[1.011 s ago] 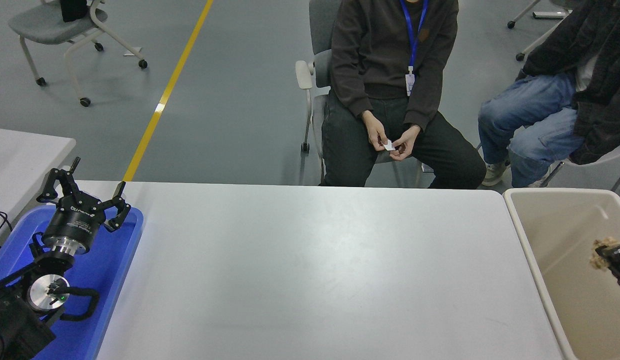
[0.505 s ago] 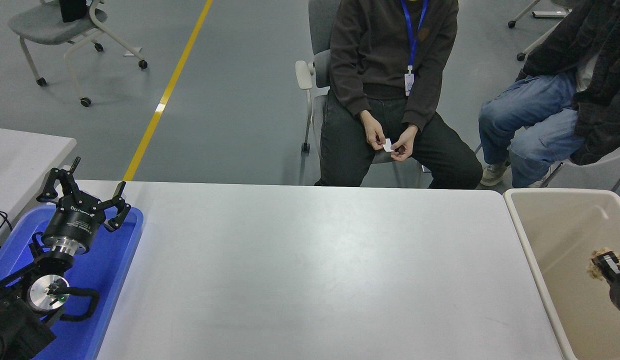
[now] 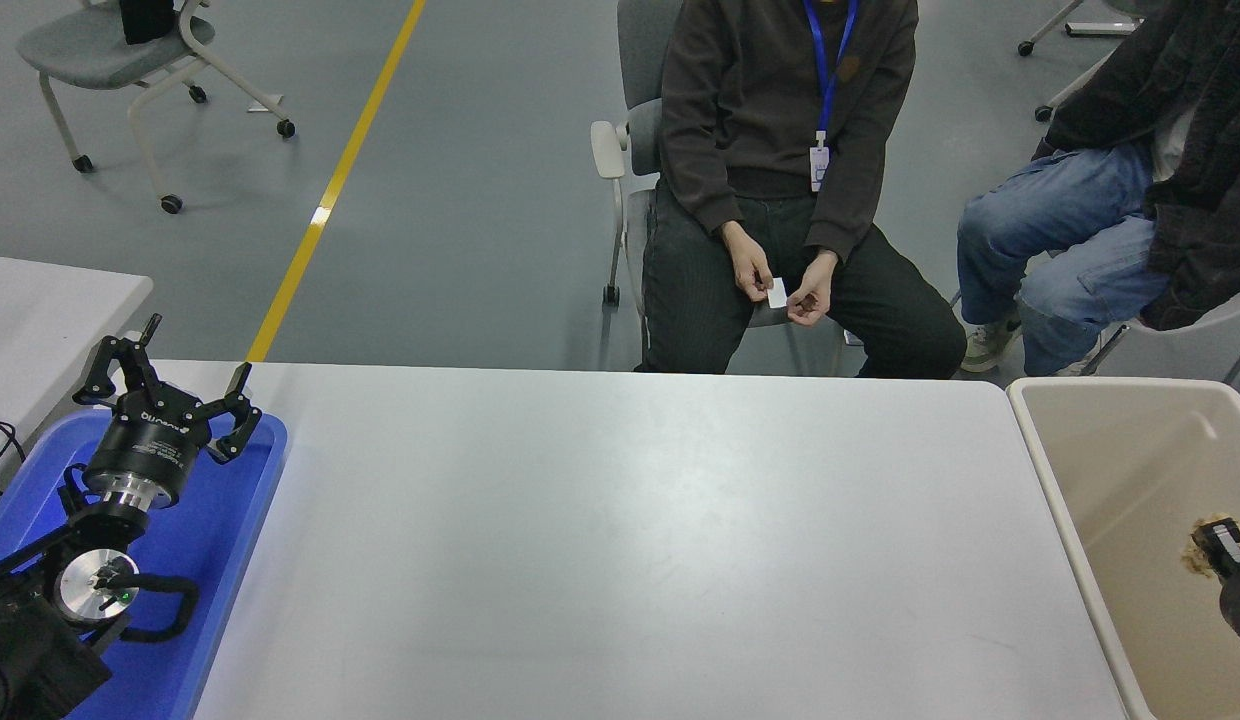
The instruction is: Clean the table surface
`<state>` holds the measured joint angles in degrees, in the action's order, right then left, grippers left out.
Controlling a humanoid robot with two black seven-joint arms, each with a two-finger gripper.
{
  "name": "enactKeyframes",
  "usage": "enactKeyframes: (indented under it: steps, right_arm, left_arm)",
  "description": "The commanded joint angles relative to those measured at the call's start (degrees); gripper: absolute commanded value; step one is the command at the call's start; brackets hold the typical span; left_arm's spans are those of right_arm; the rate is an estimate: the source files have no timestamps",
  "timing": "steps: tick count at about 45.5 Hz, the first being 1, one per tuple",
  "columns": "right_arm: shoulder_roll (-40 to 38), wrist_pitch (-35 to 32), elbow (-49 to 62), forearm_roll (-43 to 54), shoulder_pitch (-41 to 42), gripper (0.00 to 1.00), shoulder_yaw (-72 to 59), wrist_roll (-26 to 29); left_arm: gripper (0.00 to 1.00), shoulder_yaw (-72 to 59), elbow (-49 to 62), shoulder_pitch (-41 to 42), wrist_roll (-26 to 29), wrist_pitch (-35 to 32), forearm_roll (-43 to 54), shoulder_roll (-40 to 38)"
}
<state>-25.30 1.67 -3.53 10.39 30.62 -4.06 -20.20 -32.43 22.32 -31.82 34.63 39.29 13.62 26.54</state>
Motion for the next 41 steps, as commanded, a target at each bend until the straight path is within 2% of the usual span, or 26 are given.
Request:
enactKeyframes:
  steps: [1,5,6,7,8,9,10,41]
  right_arm:
    - [0.52,1.23,0.19,0.07,0.58,0.00,1.69,0.08]
    - [0.60,1.32,0.19,0.16,0.67,0.00,0.55,0.08]
    - [0.60,1.66,0.27,0.24,0.67,0.23,0.72,0.08]
    - [0.52,2.28,0.28,0.16,0.67,0.54,1.16,0.08]
    - [0.60,3.24,0.54,0.16,0.67,0.79,1.34,-0.01]
    - [0.60,4.47,0.89,0.16,0.67,0.95,1.60,0.07]
    - [0.60,5.09,1.07,0.16,0.67,0.99,1.52,0.08]
    - [1.92,5.89,1.15,0.07,2.24,0.99,1.69,0.08]
  left_arm:
    - [1.00,0.00,0.00,0.00,0.00,0.00,0.00,0.00]
    - [1.00,0.00,0.00,0.00,0.00,0.00,0.00,0.00]
    - [1.00,0.00,0.00,0.00,0.00,0.00,0.00,0.00]
    - [1.00,0.00,0.00,0.00,0.00,0.00,0.00,0.00]
    - [1.00,0.00,0.00,0.00,0.00,0.00,0.00,0.00]
    - [1.00,0.00,0.00,0.00,0.00,0.00,0.00,0.00]
    - [1.00,0.00,0.00,0.00,0.00,0.00,0.00,0.00]
    - [1.00,0.00,0.00,0.00,0.00,0.00,0.00,0.00]
